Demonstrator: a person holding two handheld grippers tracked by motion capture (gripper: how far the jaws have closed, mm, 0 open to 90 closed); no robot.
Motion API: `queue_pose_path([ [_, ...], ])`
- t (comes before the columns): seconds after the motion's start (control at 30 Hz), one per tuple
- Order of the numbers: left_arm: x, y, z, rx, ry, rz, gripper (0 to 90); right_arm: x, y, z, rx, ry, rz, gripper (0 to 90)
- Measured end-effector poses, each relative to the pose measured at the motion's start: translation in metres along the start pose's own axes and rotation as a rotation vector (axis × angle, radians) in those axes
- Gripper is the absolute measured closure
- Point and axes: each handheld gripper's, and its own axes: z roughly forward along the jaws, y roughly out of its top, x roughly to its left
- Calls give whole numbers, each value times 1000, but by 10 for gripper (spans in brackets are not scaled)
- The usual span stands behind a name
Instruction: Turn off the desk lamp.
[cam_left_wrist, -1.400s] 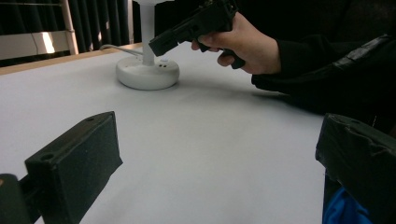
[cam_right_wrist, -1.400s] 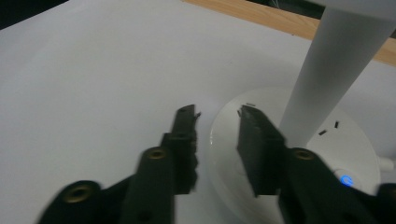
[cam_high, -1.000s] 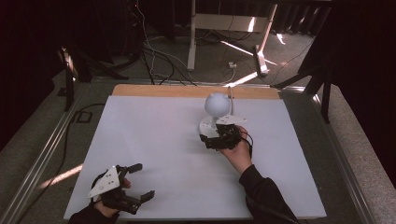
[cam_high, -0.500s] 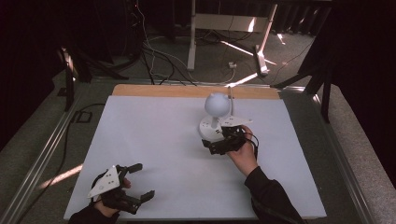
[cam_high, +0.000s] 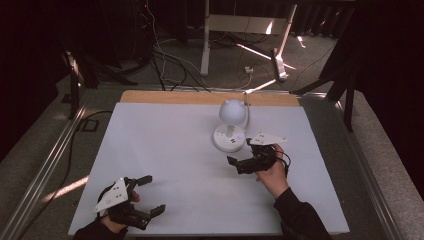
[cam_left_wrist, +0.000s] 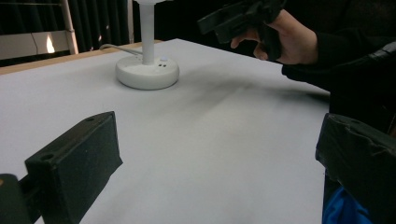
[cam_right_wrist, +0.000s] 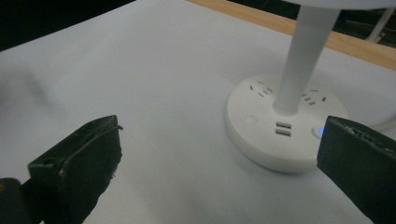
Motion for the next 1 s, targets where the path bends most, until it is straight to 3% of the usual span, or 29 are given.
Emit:
queue_pose_path([
  [0.2,0,0,1,1,-1,-4,6,-2,-16,-16,-7,-16,-16,0],
  [0.4,0,0,0,1,-1,-2,6,-1,-33,-26,33,-33,-43,0],
  [1.0,-1,0,0,2,-1,2,6,0,-76,-54,99,-2,-39,0],
])
